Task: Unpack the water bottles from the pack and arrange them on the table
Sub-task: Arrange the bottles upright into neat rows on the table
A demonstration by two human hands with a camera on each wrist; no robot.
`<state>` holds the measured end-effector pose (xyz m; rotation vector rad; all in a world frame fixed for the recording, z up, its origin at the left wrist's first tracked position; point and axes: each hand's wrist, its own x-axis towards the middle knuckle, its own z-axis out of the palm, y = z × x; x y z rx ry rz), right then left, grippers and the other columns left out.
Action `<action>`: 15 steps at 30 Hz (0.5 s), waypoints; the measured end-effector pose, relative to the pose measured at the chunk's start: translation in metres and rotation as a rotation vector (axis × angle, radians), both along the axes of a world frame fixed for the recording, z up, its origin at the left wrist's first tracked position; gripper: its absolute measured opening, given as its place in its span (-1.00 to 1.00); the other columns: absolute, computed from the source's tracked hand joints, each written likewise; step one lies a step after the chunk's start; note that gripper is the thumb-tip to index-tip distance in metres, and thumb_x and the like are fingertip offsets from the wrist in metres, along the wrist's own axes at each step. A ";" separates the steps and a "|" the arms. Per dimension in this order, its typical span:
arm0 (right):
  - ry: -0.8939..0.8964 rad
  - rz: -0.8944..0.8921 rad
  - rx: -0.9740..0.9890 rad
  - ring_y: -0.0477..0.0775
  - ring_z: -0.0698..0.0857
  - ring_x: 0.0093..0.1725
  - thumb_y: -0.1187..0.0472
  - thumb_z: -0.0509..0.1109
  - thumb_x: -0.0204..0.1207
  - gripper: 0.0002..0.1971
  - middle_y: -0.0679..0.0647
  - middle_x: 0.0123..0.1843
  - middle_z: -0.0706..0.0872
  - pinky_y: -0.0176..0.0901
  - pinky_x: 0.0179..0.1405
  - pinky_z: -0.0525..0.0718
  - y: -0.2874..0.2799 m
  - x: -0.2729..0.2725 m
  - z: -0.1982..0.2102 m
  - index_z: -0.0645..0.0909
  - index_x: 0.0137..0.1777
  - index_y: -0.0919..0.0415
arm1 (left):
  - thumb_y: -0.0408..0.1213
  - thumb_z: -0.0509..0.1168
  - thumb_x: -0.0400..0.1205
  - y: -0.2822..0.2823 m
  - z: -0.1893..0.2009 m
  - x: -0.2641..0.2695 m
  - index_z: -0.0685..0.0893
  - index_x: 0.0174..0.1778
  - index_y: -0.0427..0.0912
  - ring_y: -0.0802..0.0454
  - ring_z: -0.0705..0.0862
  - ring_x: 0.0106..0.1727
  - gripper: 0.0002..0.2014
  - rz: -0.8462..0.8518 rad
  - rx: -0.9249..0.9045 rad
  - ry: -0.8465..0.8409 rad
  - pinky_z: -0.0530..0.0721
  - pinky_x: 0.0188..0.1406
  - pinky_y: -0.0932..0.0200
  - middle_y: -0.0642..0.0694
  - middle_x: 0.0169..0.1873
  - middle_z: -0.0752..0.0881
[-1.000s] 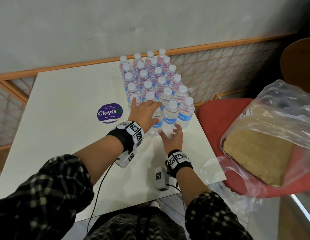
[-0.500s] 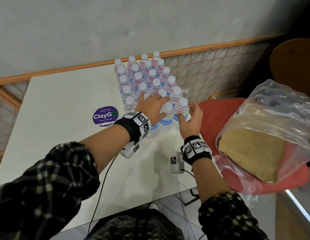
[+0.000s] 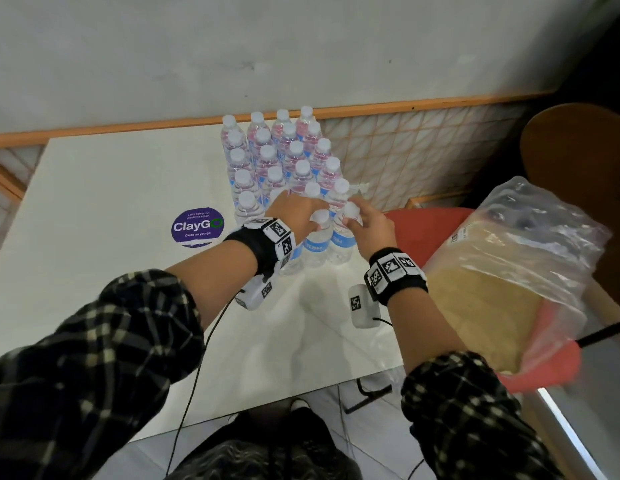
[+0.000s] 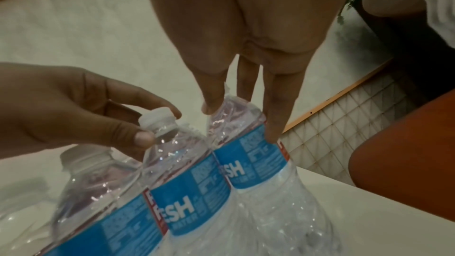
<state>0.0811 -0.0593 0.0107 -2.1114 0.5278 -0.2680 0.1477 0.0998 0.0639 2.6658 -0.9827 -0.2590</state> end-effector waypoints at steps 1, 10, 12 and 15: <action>0.006 0.008 -0.002 0.08 0.63 0.32 0.20 0.42 0.55 -0.55 0.09 0.32 0.69 -0.29 0.32 0.50 -0.001 0.000 0.001 0.52 0.44 0.00 | -0.27 0.27 0.66 -0.001 0.001 -0.001 0.54 0.44 -0.05 -0.15 0.59 0.31 -0.60 0.007 0.003 0.006 0.43 0.36 0.05 -0.17 0.26 0.68; -0.016 0.061 -0.006 0.11 0.67 0.17 0.26 0.37 0.57 -0.55 0.16 0.16 0.72 -0.21 0.26 0.58 -0.006 -0.002 0.004 0.51 0.46 0.02 | -0.30 0.31 0.62 -0.010 0.006 -0.003 0.51 0.45 -0.02 -0.18 0.60 0.29 -0.55 0.062 0.038 0.057 0.49 0.27 0.05 -0.20 0.25 0.68; -0.004 0.082 -0.014 0.14 0.64 0.27 0.26 0.38 0.56 -0.53 0.17 0.26 0.69 -0.31 0.20 0.51 -0.007 -0.003 0.004 0.49 0.47 0.04 | -0.22 0.34 0.60 -0.006 0.005 -0.005 0.44 0.50 0.02 -0.17 0.58 0.32 -0.49 0.058 0.070 0.052 0.49 0.29 0.04 -0.18 0.28 0.66; -0.047 0.142 -0.144 0.17 0.53 0.40 0.23 0.42 0.52 -0.45 0.12 0.39 0.60 -0.14 0.42 0.42 -0.006 -0.003 0.006 0.42 0.51 0.08 | -0.09 0.37 0.56 0.010 0.004 -0.008 0.29 0.57 0.03 -0.15 0.56 0.37 -0.34 0.076 0.106 0.018 0.50 0.32 0.00 -0.12 0.40 0.57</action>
